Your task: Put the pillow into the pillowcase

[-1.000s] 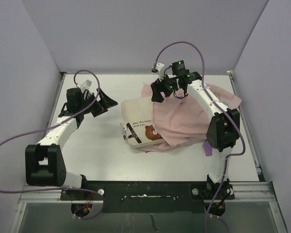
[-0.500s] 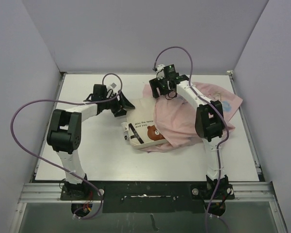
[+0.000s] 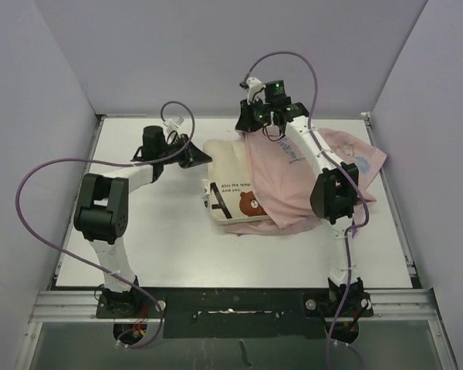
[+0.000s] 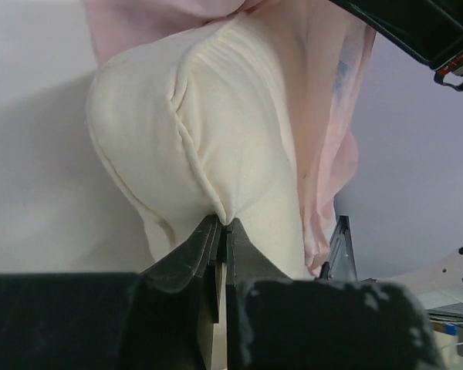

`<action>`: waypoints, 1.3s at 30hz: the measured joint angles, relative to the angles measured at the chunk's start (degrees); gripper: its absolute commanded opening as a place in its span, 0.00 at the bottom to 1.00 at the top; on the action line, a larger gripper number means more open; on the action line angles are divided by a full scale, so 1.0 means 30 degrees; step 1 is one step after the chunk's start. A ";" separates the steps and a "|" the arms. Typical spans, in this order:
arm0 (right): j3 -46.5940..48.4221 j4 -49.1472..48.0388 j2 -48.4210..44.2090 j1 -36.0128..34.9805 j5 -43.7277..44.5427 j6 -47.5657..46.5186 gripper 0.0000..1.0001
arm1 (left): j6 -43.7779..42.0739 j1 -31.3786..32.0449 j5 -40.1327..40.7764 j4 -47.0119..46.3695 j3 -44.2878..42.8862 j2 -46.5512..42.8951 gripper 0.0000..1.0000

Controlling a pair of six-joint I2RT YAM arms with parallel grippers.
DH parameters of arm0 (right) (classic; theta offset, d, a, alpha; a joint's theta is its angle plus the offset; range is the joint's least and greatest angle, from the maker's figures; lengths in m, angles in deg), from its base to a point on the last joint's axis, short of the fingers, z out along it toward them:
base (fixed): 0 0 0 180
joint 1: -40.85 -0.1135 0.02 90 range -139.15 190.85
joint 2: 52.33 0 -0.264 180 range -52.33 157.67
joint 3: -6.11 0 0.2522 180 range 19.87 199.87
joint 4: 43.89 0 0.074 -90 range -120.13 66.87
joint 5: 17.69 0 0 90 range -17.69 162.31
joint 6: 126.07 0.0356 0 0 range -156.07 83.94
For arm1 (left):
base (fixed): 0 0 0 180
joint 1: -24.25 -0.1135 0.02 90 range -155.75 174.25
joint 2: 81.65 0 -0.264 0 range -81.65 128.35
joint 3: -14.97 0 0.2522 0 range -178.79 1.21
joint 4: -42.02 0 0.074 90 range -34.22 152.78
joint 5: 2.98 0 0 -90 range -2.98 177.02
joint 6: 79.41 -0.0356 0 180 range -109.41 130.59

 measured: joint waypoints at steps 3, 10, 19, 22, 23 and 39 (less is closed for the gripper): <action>0.1887 -0.0845 -0.0313 0.0197 -0.2667 0.1749 0.00 | -0.0364 -0.0517 -0.0095 -0.1617 0.0211 -0.1530 0.00; 0.4524 -0.6258 -0.2076 -0.0080 -0.7089 0.7402 0.00 | -0.2244 -0.1341 0.0240 -0.4699 -0.0299 -0.7053 0.00; 0.2841 -0.8240 -0.6156 -0.0641 -0.9384 0.6266 0.00 | -0.6047 -0.0729 0.0612 -0.5646 -0.0073 -1.2546 0.00; -0.0903 -0.7927 -0.7461 -0.0437 -1.0142 0.4874 0.00 | -0.7650 -0.0379 0.0780 -0.4590 0.2127 -1.3508 0.00; -0.2484 -0.7774 -0.7766 -0.0452 -1.0440 0.4386 0.00 | -0.8007 -0.0277 0.0823 -0.4167 0.2820 -1.3573 0.00; -1.1154 -0.4415 -1.1249 -0.1741 -1.0302 -0.2521 0.00 | -0.8415 0.0240 0.1727 0.0874 0.8597 -1.4353 0.00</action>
